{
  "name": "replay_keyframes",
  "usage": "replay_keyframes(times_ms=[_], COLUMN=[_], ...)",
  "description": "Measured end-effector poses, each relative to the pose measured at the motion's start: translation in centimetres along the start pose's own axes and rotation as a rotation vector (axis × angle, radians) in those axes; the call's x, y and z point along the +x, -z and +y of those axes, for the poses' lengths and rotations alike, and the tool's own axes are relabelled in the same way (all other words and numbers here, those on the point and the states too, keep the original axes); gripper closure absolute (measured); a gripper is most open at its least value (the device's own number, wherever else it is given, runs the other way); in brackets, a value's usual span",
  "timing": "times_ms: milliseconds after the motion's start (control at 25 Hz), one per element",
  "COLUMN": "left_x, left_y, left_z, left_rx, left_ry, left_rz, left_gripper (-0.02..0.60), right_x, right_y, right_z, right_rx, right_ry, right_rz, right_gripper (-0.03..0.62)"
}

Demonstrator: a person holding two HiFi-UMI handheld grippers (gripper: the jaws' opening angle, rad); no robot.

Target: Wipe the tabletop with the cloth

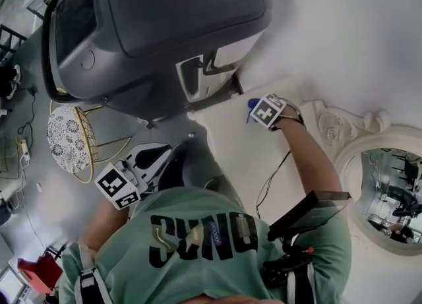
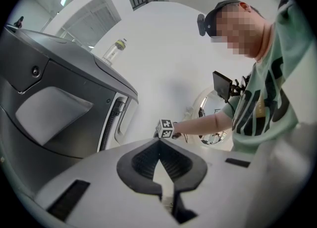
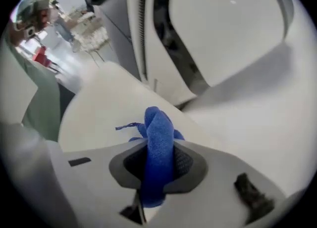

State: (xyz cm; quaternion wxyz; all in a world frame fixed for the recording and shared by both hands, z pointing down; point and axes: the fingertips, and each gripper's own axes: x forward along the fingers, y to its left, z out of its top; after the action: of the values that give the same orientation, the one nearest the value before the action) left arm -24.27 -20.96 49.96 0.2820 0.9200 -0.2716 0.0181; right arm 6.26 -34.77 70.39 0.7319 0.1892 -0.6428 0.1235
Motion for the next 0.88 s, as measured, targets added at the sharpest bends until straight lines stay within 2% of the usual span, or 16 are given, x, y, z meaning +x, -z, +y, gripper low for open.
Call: replay_keyframes(times_ms=[120, 200, 360, 480, 680, 880], left_x=[-0.1, -0.2, -0.4, -0.1, 0.3, 0.9], left_y=[0.4, 0.7, 1.0, 1.1, 1.2, 0.7], left_z=[0.9, 1.6, 3.3, 4.2, 4.9, 4.1], left_rx=[-0.014, -0.023, -0.043, -0.047, -0.048, -0.037], left_ry=[-0.012, -0.023, -0.05, -0.053, -0.049, -0.022], left_rz=[0.014, 0.026, 0.044, 0.055, 0.058, 0.041], left_gripper=[0.574, 0.575, 0.575, 0.575, 0.575, 0.575], right_x=[2.0, 3.3, 6.1, 7.8, 8.5, 7.2], right_y=[6.4, 9.6, 13.6, 15.5, 15.2, 12.1], right_z=[-8.7, -11.7, -13.4, -13.7, -13.0, -8.5], right_rx=[0.067, 0.082, 0.088, 0.068, 0.057, 0.018], right_ry=[0.071, 0.081, 0.052, 0.042, 0.007, -0.075], right_rz=[0.224, 0.354, 0.575, 0.683, 0.699, 0.602], right_gripper=[0.533, 0.533, 0.533, 0.533, 0.533, 0.533])
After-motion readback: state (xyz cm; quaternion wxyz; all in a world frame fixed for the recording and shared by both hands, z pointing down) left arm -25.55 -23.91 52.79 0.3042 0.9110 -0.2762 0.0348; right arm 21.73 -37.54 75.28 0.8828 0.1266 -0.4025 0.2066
